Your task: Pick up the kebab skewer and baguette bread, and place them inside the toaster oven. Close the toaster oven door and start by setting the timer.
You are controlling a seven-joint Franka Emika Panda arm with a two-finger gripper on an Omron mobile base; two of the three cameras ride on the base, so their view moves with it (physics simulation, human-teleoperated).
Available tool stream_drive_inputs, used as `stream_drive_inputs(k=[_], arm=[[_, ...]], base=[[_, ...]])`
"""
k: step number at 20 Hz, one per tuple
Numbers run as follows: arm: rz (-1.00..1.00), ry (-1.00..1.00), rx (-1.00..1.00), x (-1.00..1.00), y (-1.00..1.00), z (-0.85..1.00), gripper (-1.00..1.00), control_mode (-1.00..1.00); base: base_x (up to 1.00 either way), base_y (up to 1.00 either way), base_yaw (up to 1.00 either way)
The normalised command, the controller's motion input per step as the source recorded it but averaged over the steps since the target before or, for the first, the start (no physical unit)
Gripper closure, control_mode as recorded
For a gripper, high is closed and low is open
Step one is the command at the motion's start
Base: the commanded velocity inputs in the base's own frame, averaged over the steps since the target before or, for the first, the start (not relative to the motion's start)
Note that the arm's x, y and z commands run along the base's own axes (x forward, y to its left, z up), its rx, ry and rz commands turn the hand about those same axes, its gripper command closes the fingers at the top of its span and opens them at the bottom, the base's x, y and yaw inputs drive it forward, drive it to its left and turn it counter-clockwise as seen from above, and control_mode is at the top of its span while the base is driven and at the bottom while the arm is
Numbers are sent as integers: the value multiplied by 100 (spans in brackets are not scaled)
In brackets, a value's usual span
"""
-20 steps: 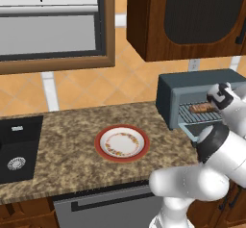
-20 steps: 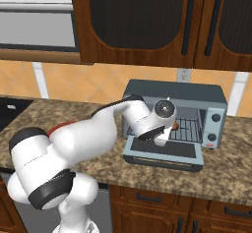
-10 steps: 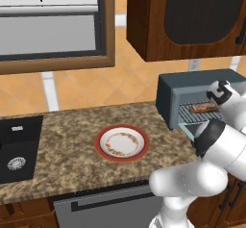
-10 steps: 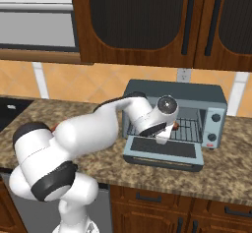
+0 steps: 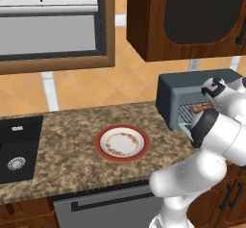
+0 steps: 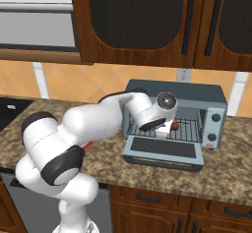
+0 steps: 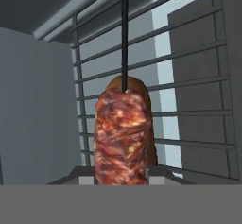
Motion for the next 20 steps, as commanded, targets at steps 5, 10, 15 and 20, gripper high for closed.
stream_drive_inputs(k=[5, 10, 15, 20], arm=[[2, 1, 0, 1, 0, -25, 100, -100], [0, 0, 0, 0, 0, -11, 100, -100], [0, 0, 0, 0, 0, -6, 100, -100], [0, 0, 0, 3, 0, -1, 100, -100]], base=[[0, 0, 0], [0, 0, 0], [0, 0, 0], [0, 0, 0]])
